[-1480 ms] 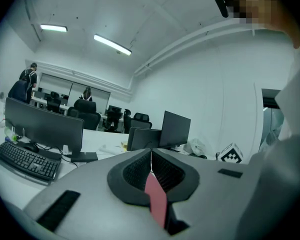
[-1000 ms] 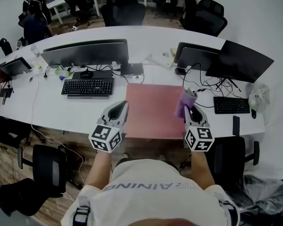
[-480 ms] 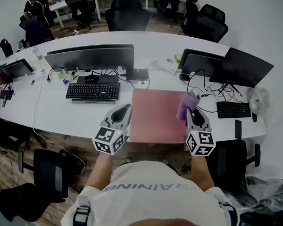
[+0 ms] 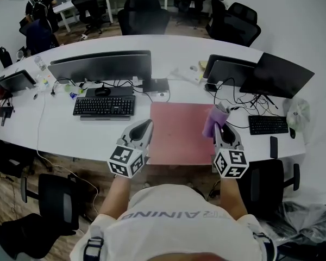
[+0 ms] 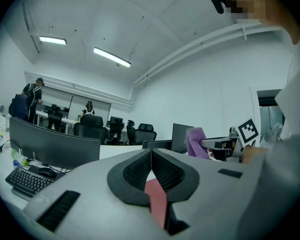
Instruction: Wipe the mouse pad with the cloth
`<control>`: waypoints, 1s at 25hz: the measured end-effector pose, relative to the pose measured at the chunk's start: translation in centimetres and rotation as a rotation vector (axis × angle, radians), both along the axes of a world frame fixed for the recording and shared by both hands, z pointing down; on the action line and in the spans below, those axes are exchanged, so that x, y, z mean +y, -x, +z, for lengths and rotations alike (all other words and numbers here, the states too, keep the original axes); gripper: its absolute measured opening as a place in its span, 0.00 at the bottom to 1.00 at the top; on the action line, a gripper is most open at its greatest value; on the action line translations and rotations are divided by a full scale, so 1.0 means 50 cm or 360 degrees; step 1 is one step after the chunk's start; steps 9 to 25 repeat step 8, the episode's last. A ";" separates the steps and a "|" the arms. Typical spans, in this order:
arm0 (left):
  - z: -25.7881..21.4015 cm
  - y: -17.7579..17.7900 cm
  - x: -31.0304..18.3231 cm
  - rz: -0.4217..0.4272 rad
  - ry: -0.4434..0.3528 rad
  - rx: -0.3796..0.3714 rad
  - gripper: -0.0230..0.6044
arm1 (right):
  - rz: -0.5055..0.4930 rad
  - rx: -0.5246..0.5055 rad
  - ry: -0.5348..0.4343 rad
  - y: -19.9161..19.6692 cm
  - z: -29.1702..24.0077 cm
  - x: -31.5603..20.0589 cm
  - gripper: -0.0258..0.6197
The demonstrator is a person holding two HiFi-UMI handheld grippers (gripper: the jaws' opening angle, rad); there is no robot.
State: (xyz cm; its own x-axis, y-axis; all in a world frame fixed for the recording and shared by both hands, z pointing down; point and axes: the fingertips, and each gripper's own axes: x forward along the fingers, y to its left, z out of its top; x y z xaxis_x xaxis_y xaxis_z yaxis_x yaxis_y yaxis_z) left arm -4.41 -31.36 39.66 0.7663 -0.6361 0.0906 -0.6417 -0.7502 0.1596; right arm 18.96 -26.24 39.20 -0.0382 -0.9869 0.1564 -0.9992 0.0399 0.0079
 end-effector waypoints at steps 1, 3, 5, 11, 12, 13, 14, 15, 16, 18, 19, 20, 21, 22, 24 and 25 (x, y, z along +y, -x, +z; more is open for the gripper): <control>0.000 -0.005 -0.001 0.0005 0.0001 0.0000 0.09 | -0.0001 -0.0004 0.0000 -0.003 0.000 -0.001 0.18; 0.001 -0.013 -0.002 0.0011 0.0004 0.0001 0.09 | -0.0004 -0.0011 0.0004 -0.007 0.001 -0.002 0.18; 0.001 -0.020 -0.004 0.0016 0.0005 0.0002 0.09 | -0.0007 -0.0016 0.0009 -0.013 0.002 -0.003 0.18; 0.001 -0.034 -0.008 0.0026 0.0003 0.0003 0.09 | -0.0005 -0.0020 0.0016 -0.025 0.006 -0.006 0.18; 0.001 -0.034 -0.008 0.0026 0.0003 0.0003 0.09 | -0.0005 -0.0020 0.0016 -0.025 0.006 -0.006 0.18; 0.001 -0.034 -0.008 0.0026 0.0003 0.0003 0.09 | -0.0005 -0.0020 0.0016 -0.025 0.006 -0.006 0.18; 0.001 -0.034 -0.008 0.0026 0.0003 0.0003 0.09 | -0.0005 -0.0020 0.0016 -0.025 0.006 -0.006 0.18; 0.001 -0.034 -0.008 0.0026 0.0003 0.0003 0.09 | -0.0005 -0.0020 0.0016 -0.025 0.006 -0.006 0.18; 0.001 -0.034 -0.008 0.0026 0.0003 0.0003 0.09 | -0.0005 -0.0020 0.0016 -0.025 0.006 -0.006 0.18; 0.001 -0.034 -0.008 0.0026 0.0003 0.0003 0.09 | -0.0005 -0.0020 0.0016 -0.025 0.006 -0.006 0.18; 0.001 -0.034 -0.008 0.0026 0.0003 0.0003 0.09 | -0.0005 -0.0020 0.0016 -0.025 0.006 -0.006 0.18; 0.001 -0.034 -0.008 0.0026 0.0003 0.0003 0.09 | -0.0005 -0.0020 0.0016 -0.025 0.006 -0.006 0.18; 0.001 -0.034 -0.008 0.0026 0.0003 0.0003 0.09 | -0.0005 -0.0020 0.0016 -0.025 0.006 -0.006 0.18; 0.001 -0.034 -0.008 0.0026 0.0003 0.0003 0.09 | -0.0005 -0.0020 0.0016 -0.025 0.006 -0.006 0.18; 0.001 -0.034 -0.008 0.0026 0.0003 0.0003 0.09 | -0.0005 -0.0020 0.0016 -0.025 0.006 -0.006 0.18; 0.001 -0.034 -0.008 0.0026 0.0003 0.0003 0.09 | -0.0005 -0.0020 0.0016 -0.025 0.006 -0.006 0.18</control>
